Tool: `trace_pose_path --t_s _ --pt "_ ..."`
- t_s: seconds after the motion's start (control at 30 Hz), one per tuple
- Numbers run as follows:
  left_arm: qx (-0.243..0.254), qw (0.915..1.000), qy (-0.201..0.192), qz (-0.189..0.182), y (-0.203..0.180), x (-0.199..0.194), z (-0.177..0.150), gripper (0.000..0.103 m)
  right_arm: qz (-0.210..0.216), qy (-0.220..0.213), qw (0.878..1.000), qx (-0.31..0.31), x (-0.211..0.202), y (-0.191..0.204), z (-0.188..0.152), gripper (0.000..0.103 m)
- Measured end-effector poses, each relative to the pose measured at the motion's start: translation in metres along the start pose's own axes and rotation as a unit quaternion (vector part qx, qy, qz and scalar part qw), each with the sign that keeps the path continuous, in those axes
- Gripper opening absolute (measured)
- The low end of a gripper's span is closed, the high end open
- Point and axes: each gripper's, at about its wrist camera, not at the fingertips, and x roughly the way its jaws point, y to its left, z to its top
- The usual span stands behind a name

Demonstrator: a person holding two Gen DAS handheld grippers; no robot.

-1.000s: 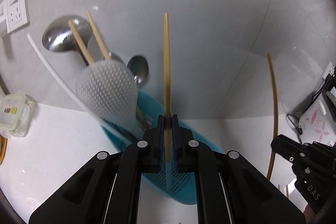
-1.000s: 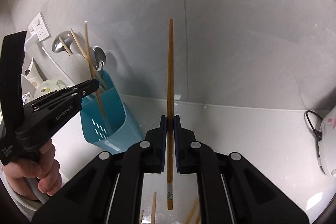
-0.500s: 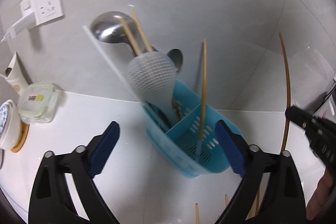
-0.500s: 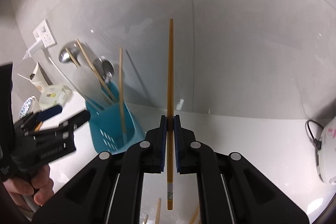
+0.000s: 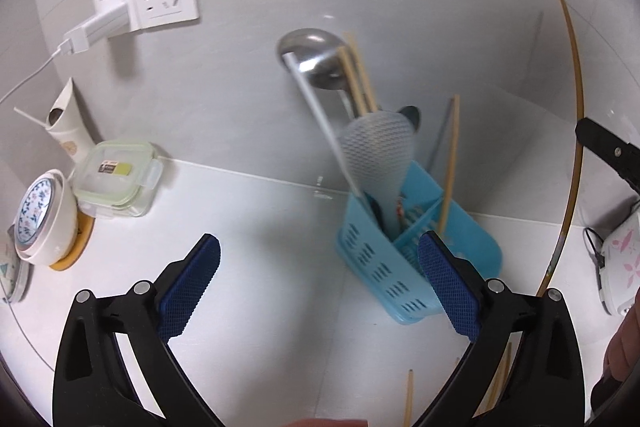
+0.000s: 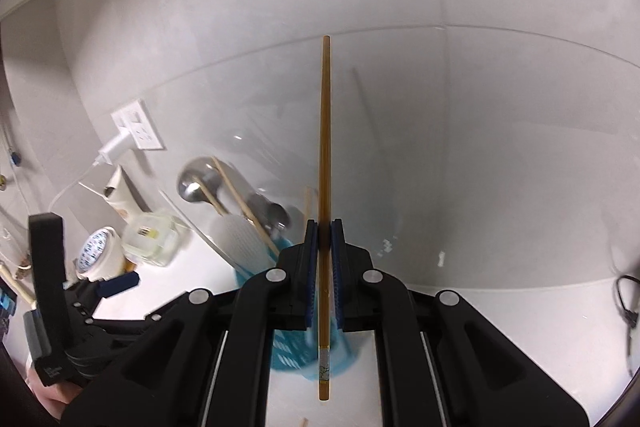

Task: Organize utensils
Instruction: 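Lower the chopstick into the blue caddy and open the right gripper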

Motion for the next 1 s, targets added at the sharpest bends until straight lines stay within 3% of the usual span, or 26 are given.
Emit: trace_pose_path --t_s 0.4,1.0 --pt "-0.017 0.9998 0.002 0.012 0.024 0.006 0.003 0.097 0.018 -0.019 1.0 -0.012 0.039 0.02 -0.013 0.006" --pt "-0.02 0.9997 0.013 0.002 0.027 0.021 -0.006 0.097 -0.014 0.051 0.998 -0.031 0.075 0.021 -0.059 0.007"
